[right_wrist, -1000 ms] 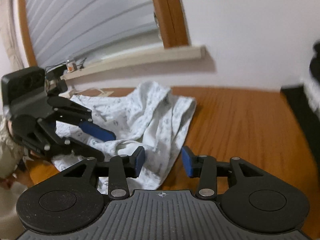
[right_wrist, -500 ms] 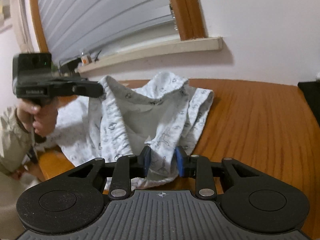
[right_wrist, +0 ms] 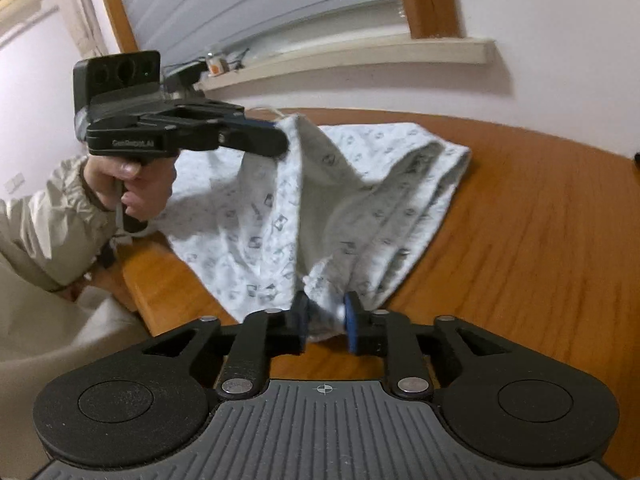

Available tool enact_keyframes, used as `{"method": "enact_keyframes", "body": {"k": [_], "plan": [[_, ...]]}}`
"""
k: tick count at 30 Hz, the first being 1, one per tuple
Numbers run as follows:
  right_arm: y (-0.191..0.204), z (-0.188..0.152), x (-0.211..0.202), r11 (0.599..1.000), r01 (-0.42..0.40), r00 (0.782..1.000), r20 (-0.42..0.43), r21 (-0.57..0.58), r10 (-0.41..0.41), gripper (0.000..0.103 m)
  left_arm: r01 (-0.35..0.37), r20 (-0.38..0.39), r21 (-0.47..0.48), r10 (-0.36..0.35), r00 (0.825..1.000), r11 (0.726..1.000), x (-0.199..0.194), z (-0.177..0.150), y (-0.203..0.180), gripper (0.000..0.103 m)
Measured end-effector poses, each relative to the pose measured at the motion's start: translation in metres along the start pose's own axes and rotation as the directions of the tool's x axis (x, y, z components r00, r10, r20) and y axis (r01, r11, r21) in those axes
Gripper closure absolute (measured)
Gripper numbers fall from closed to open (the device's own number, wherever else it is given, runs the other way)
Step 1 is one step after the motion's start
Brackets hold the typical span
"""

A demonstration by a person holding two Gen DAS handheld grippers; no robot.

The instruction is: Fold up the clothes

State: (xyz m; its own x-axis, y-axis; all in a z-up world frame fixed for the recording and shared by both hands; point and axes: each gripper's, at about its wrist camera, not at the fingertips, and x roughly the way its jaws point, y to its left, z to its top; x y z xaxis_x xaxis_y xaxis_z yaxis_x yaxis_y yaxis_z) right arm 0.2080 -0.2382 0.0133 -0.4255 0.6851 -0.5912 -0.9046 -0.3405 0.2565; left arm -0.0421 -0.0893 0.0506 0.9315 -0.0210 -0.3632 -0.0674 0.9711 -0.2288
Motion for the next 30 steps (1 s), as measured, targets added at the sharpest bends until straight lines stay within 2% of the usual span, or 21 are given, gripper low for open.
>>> {"method": "enact_keyframes", "body": {"k": [1, 3, 6, 7, 9, 11, 13, 18, 21, 24, 27, 30], "plan": [[-0.001, 0.0, -0.005, 1.0, 0.019, 1.0, 0.02, 0.004, -0.019, 0.056, -0.004, -0.009, 0.001, 0.004, 1.0, 1.0, 0.003, 0.0, 0.001, 0.099], [-0.004, -0.002, -0.019, 0.999, 0.032, 0.995, 0.094, 0.028, -0.034, 0.055, -0.012, -0.028, 0.003, 0.012, 1.0, 1.0, 0.01, 0.0, 0.002, 0.098], [-0.009, -0.006, -0.035, 0.997, 0.007, 0.978, 0.209, 0.081, -0.023, 0.055, -0.024, -0.056, 0.004, 0.024, 0.998, 1.0, 0.019, 0.001, 0.005, 0.096], [-0.008, -0.006, -0.034, 0.996, -0.006, 0.976, 0.219, 0.086, -0.013, 0.055, -0.026, -0.059, -0.006, 0.026, 0.998, 1.0, 0.017, 0.001, 0.008, 0.087], [-0.006, -0.006, -0.031, 0.996, -0.019, 0.972, 0.233, 0.092, -0.003, 0.055, -0.054, -0.047, -0.009, 0.053, 0.997, 0.999, 0.007, 0.002, 0.018, 0.078], [-0.005, 0.0, -0.02, 0.993, 0.016, 0.976, 0.216, 0.114, -0.04, 0.055, -0.085, -0.037, -0.011, 0.084, 0.996, 0.996, -0.003, 0.003, 0.028, 0.075], [-0.009, 0.008, -0.009, 0.984, 0.059, 0.976, 0.199, 0.169, -0.093, 0.055, -0.151, -0.048, -0.003, 0.151, 0.987, 0.989, -0.015, 0.002, 0.043, 0.075], [-0.024, 0.037, 0.019, 0.963, 0.034, 0.977, 0.192, 0.267, -0.088, 0.055, -0.309, -0.072, 0.017, 0.309, 0.948, 0.951, -0.046, -0.001, 0.082, 0.075], [-0.031, 0.056, 0.037, 0.954, 0.006, 0.982, 0.177, 0.301, -0.062, 0.055, -0.345, -0.059, -0.013, 0.344, 0.937, 0.938, -0.07, -0.009, 0.098, 0.064], [-0.034, 0.076, 0.062, 0.946, -0.001, 0.992, 0.123, 0.323, -0.041, 0.055, -0.38, -0.048, -0.044, 0.378, 0.925, 0.924, -0.094, -0.016, 0.114, 0.064], [-0.037, 0.09, 0.088, 0.942, 0.065, 0.996, 0.034, 0.33, -0.081, 0.055, -0.413, -0.037, -0.074, 0.412, 0.911, 0.907, -0.118, -0.024, 0.13, 0.064], [-0.041, 0.091, 0.099, 0.934, 0.055, 0.997, 0.023, 0.354, -0.067, 0.055, -0.446, -0.028, -0.105, 0.445, 0.895, 0.889, -0.143, -0.031, 0.146, 0.064]]}}
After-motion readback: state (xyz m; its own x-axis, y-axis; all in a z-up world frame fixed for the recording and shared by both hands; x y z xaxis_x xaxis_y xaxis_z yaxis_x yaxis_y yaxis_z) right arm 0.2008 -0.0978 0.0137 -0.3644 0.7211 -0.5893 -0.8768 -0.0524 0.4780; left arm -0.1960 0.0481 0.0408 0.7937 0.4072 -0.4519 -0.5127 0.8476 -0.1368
